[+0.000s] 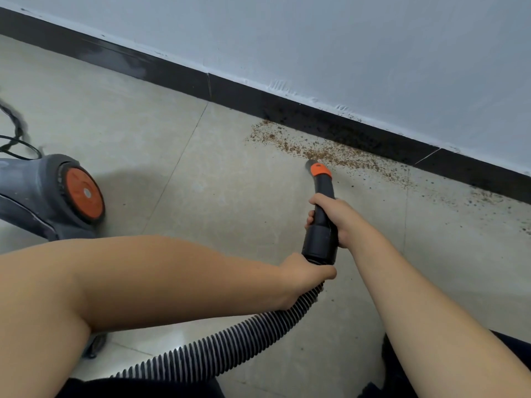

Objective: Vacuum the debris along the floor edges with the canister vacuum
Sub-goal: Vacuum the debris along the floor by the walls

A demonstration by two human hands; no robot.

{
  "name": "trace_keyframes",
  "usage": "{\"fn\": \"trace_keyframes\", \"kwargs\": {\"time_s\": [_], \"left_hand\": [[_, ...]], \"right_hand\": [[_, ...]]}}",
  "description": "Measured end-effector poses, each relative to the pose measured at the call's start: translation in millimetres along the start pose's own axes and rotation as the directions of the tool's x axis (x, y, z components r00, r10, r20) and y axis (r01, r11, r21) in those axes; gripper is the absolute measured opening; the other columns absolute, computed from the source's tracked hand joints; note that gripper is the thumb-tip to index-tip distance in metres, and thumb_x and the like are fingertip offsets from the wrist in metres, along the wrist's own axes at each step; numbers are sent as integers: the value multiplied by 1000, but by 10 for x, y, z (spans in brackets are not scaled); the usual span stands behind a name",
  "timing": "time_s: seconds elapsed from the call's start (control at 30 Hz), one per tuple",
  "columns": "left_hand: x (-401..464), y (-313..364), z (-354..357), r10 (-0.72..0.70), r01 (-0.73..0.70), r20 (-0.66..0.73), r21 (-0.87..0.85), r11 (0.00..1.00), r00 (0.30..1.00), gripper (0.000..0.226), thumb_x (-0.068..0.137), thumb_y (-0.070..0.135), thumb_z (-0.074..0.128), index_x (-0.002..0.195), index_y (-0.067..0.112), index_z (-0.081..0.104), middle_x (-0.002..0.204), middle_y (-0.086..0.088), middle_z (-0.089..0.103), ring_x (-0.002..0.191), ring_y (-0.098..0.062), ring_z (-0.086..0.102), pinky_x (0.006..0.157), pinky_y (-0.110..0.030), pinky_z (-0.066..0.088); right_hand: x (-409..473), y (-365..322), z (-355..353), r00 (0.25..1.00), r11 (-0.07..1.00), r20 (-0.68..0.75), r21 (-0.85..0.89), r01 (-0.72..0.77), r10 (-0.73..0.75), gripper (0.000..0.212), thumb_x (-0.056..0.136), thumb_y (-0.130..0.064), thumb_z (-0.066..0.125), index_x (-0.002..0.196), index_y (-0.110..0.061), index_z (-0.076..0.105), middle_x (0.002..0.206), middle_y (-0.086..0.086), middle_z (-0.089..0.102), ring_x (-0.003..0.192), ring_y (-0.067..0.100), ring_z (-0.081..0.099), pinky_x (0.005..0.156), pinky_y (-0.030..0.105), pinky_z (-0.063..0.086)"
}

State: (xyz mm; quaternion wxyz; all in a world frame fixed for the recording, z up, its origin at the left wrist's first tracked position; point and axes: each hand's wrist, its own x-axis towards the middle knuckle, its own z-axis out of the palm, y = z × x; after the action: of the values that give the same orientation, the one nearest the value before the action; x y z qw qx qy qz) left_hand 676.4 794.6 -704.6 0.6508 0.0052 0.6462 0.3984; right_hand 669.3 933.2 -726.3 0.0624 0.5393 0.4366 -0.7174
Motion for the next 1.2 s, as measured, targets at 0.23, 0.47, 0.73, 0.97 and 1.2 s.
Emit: {"fn": "trace_keyframes", "kwargs": {"time_s": [0.23,0.47,0.73,0.97,1.2], "left_hand": [[61,110,-89,10,-13,-55,-64,998,998,14,86,15,64,89,13,50,68,-6,50,51,-17,48,42,-18,42],[37,86,-303,9,-46,-187,-195,980,982,14,86,15,61,91,12,49,67,-6,49,51,-18,48,46,-22,43],[33,99,-607,-3,-97,-348,-268,959,938,17,84,13,62,96,8,52,70,-8,50,54,-21,49,52,-27,46],[86,68,-350,3,-50,-253,-180,982,968,17,83,14,64,94,11,52,75,-9,51,60,-22,50,56,-28,45],[181,131,-32,39,-50,-138,-74,996,990,15,83,13,64,83,15,49,71,-6,48,57,-19,46,54,-25,41]], "right_hand": [[101,-171,150,1000,998,15,-51,23,-22,12,87,-10,59,93,-8,49,51,6,56,42,17,54,49,29,52],[209,-289,654,983,968,185,-242,59,-14,16,87,-11,59,96,-8,47,54,6,57,42,17,55,50,28,53],[311,-357,1138,967,945,252,-307,117,-38,17,87,-10,59,98,-8,47,61,8,57,43,17,56,56,30,53],[283,-285,725,984,962,177,-261,77,-31,16,86,-11,60,97,-8,48,56,7,58,42,17,57,52,29,54],[275,-230,113,999,994,41,-101,32,-28,19,85,-12,61,98,-9,48,52,7,58,44,19,56,54,31,53]]}}
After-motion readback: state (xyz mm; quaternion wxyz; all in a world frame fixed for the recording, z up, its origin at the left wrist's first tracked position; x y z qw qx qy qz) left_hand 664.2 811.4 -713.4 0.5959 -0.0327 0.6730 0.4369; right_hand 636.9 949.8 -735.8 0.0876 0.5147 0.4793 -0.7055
